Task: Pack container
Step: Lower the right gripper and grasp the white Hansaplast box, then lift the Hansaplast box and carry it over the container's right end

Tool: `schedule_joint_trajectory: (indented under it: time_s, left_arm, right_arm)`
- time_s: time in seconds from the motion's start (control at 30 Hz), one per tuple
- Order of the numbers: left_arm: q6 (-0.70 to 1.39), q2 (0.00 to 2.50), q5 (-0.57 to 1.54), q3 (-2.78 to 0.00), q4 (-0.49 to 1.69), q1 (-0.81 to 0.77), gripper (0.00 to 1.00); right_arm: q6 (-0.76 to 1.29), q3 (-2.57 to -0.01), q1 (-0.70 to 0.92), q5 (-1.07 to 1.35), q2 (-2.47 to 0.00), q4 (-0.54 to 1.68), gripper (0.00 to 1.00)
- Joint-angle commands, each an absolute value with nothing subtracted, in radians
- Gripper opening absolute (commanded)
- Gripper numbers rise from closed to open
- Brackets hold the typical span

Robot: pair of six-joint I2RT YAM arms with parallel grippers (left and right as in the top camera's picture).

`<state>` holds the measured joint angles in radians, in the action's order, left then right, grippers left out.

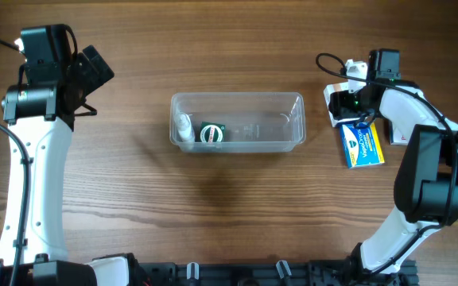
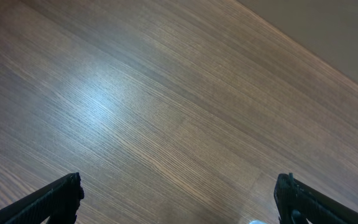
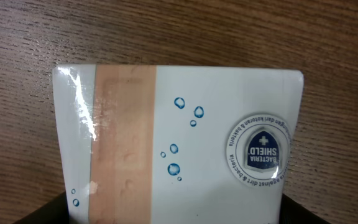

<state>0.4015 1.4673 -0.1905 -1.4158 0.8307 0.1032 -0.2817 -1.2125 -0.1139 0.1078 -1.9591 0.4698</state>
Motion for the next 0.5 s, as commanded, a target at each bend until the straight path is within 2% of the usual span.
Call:
schedule_joint_trajectory:
  time_s: [0.0,0.47]
  left_arm:
    - [0.396,1.465,-0.203,-1.427,0.831,0.107,1.00]
    - [0.396,1.465,-0.204,-1.427,0.831,0.107,1.00]
  right_arm:
    - [-0.227,-1.242,-0.109,0.105,-1.942,0.484,0.72]
    - [-0.101,-1.420,-0.056,0.106,-1.723,0.741,0.72]
